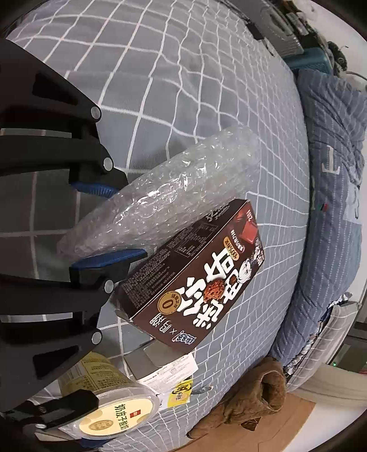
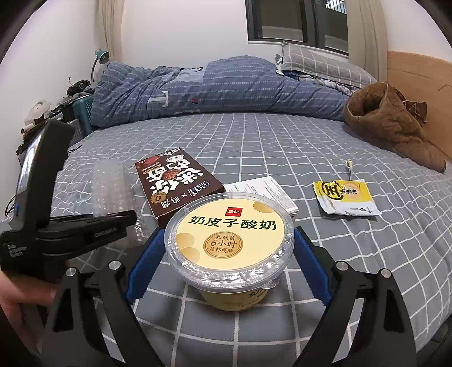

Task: Collect trash
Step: 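Carry the bubble wrap and yogurt cup with both grippers over the black bin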

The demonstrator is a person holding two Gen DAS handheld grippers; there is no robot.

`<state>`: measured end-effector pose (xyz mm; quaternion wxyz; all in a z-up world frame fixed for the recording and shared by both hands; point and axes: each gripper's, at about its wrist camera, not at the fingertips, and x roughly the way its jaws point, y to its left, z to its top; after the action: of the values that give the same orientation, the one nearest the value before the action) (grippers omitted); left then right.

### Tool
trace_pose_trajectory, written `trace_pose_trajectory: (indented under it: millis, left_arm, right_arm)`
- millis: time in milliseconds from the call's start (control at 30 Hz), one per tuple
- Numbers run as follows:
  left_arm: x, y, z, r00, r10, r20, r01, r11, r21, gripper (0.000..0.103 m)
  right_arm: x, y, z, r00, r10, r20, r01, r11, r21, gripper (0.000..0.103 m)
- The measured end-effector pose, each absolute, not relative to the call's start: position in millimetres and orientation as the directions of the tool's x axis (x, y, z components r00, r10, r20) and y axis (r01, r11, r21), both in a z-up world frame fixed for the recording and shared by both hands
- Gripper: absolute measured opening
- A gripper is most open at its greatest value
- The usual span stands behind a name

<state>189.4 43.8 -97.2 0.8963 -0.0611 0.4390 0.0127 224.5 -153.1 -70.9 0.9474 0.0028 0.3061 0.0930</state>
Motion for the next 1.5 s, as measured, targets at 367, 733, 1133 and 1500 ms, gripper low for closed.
trace_pose_trajectory:
  millis: [367, 733, 1133, 1500]
  left_arm:
    - [158, 47, -84, 0.63, -0.032, -0.776, -0.062, 0.994, -0.092, 0.034]
    - [117, 47, -70, 0.658, -0.01, -0.753, -0.062, 0.996, -0.067, 0.034]
    - [74, 36, -60, 0.675, -0.018, -0.738, -0.055, 0.996, -0.074, 0.034]
    - [39, 15, -46, 0.693, -0.045, -0.719, -0.017, 0.997, -0.078, 0.034]
  right_arm:
    - [209, -163, -59, 0.787, 0.174, -0.592, -0.161, 0.984, 0.074, 0.085]
    - [180, -174, -57, 0.779, 0.172, -0.603, -0.159, 0.984, 0.075, 0.085]
    - [155, -187, -48, 0.789, 0.166, -0.591, -0.149, 0.986, 0.077, 0.085]
    - [124, -186, -29, 0.812, 0.17, -0.559, -0.166, 0.984, 0.058, 0.085]
